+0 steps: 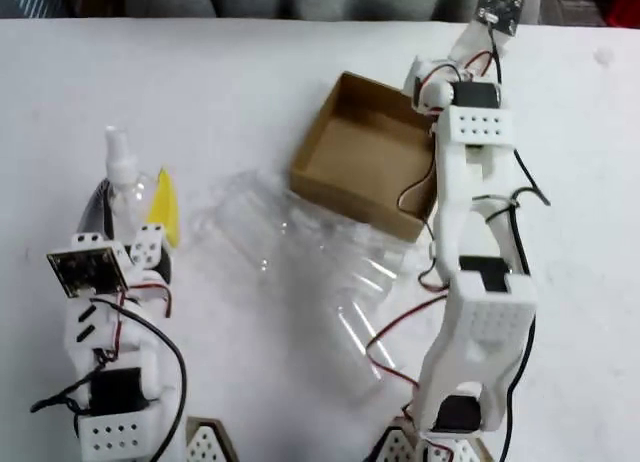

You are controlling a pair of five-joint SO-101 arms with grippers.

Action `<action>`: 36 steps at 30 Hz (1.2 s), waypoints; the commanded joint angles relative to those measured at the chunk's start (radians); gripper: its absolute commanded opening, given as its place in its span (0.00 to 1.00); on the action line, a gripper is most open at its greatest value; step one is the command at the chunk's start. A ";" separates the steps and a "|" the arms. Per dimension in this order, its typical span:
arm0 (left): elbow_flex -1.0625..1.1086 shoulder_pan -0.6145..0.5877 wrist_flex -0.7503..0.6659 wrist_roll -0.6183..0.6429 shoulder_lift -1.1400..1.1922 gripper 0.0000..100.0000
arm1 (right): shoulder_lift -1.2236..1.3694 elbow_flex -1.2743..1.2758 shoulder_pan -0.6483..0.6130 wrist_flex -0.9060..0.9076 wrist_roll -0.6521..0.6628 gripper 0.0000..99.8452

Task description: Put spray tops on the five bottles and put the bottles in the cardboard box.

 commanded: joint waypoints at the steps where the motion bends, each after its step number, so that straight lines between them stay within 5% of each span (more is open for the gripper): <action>1: -0.014 -0.004 -0.005 0.017 -0.025 0.02 | 0.088 -0.210 0.045 0.058 -0.048 0.02; 13: -0.003 0.022 -0.005 0.015 -0.025 0.02 | 0.463 -0.815 0.105 0.297 -0.092 0.12; 36: 0.035 0.016 0.005 0.008 -0.025 0.02 | 0.410 -0.842 0.174 0.800 -0.054 0.12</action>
